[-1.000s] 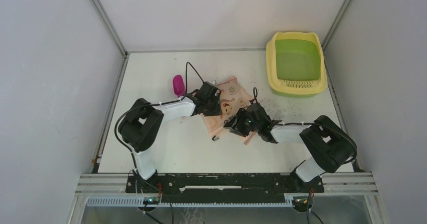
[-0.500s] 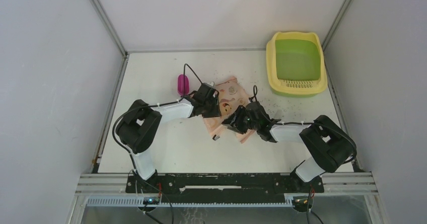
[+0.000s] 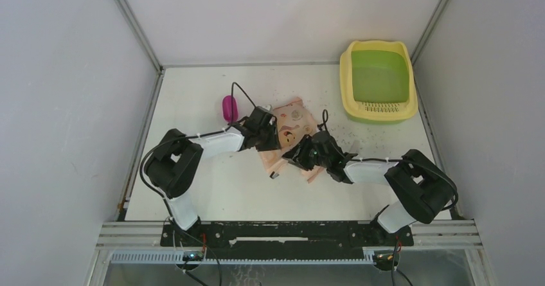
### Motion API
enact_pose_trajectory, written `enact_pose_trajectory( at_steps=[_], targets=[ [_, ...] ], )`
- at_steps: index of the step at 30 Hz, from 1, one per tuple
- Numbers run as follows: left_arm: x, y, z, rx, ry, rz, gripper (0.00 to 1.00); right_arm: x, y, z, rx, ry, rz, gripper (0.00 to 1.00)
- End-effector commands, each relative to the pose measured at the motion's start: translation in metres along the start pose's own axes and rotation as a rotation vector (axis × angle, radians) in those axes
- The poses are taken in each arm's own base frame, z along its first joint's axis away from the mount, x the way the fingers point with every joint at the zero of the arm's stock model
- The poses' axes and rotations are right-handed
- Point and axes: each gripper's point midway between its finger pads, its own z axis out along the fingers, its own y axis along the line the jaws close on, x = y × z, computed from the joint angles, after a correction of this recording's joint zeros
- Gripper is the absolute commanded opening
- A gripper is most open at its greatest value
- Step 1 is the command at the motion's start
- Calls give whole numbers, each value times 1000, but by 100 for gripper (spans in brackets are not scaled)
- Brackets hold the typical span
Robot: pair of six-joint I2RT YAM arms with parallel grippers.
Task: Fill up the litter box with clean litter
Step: Adjust the cat litter bag at the center of the board.
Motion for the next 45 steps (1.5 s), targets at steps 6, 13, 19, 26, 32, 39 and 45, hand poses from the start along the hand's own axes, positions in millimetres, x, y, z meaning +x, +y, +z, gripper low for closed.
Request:
enact_pose_trajectory(
  at_steps=[6,13,19,26,32,39,45],
  targets=[
    [0,1,-20,27,-30,-2,43,10,19,19,-13,-59,53,44],
    [2,3,-26,46,-36,-6,43,12,17,27,-13,-68,91,40],
    [2,3,-27,61,-37,-10,43,1,30,28,-59,-119,126,38],
    [4,7,-27,66,-35,-10,43,1,34,28,-52,-116,134,38],
    [3,7,-30,76,-40,-16,43,1,31,30,-28,-144,170,35],
    [5,25,-42,77,-39,-32,43,-9,32,37,22,-195,193,33],
    [4,38,-60,33,-59,-6,43,-24,36,41,69,-242,197,28]
  ],
)
